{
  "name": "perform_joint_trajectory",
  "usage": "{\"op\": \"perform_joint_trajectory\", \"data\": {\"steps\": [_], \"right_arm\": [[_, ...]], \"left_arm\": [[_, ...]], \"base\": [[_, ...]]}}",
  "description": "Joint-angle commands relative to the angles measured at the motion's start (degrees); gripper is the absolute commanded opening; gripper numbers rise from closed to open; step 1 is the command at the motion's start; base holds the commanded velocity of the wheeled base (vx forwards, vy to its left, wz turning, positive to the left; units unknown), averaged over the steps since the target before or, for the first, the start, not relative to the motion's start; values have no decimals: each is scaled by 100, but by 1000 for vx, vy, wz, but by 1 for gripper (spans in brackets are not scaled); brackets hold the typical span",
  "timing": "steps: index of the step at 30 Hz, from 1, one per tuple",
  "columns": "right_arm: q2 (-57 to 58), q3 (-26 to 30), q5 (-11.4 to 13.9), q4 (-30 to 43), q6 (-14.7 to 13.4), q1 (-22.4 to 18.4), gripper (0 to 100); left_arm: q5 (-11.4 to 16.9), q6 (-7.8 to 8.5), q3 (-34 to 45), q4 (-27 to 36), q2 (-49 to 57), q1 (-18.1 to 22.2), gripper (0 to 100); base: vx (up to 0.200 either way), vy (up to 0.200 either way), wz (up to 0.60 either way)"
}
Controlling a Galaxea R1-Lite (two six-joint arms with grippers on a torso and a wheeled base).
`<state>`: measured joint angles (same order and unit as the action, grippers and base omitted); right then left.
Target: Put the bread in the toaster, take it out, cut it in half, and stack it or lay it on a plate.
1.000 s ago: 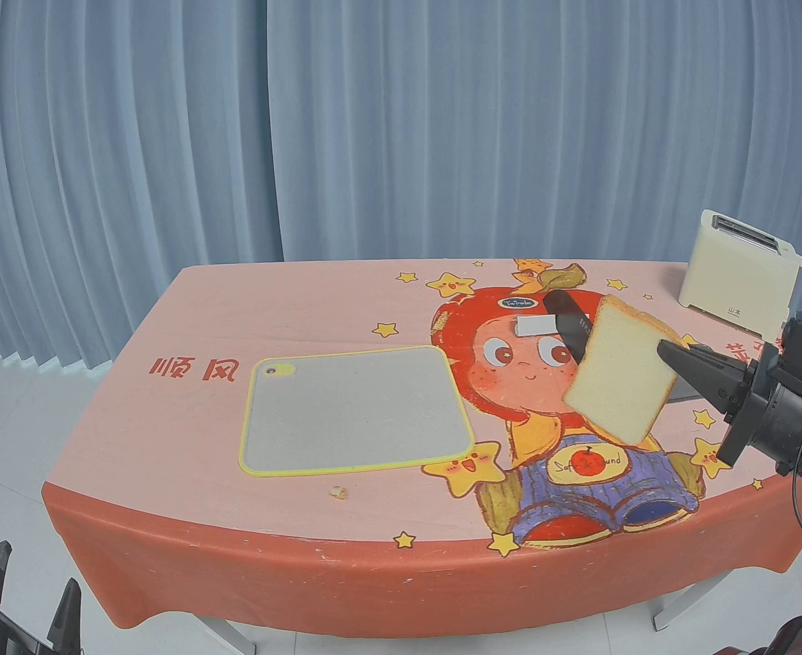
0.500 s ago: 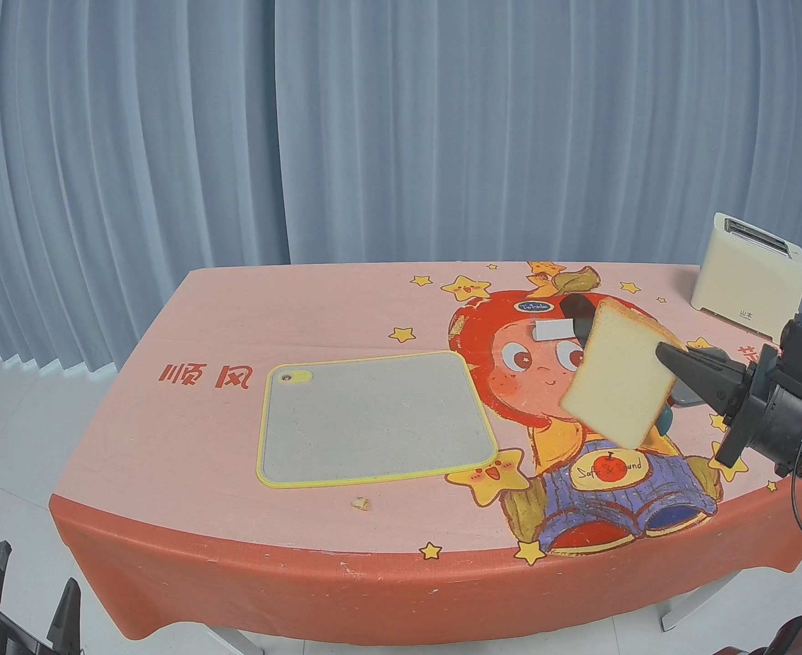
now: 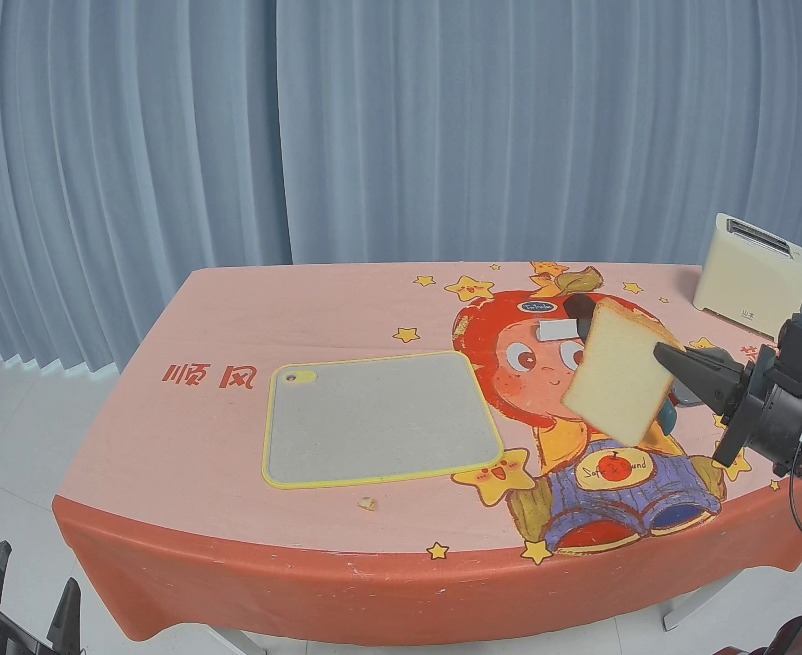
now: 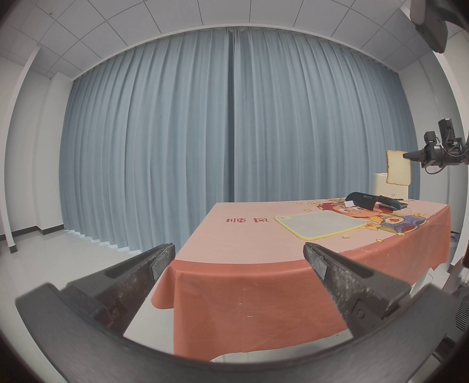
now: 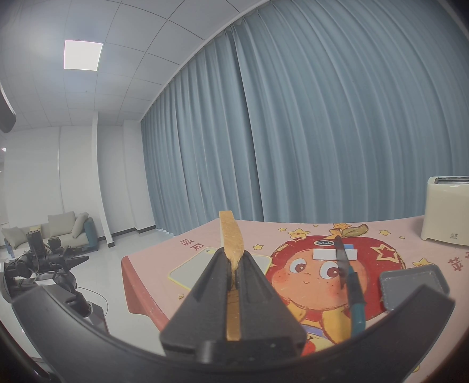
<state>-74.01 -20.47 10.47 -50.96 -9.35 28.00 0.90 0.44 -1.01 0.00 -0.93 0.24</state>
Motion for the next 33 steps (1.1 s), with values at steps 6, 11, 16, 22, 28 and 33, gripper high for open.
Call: {"op": "perform_joint_trajectory", "data": {"steps": [6,11,16,22,28,33], "right_arm": [[-333,-54,-28,-81,-111,12,0],[-465,-54,-256,-81,-216,223,0],[-527,-71,-370,-90,-647,522,0],[-834,-150,-379,-99,-1034,654,0],[-1168,-335,-370,-99,-1851,909,0],[-1353,-467,-370,-107,-2422,1032,0]], "left_arm": [[6,9,101,0,84,2,100],[6,9,101,-9,84,2,100],[6,9,101,-9,84,2,100],[6,18,101,0,84,2,100],[15,26,101,0,84,2,100],[15,18,101,0,84,2,100]], "base": [[0,33,0],[0,0,0],[0,0,0],[0,0,0],[0,0,0],[0,0,0]]}}
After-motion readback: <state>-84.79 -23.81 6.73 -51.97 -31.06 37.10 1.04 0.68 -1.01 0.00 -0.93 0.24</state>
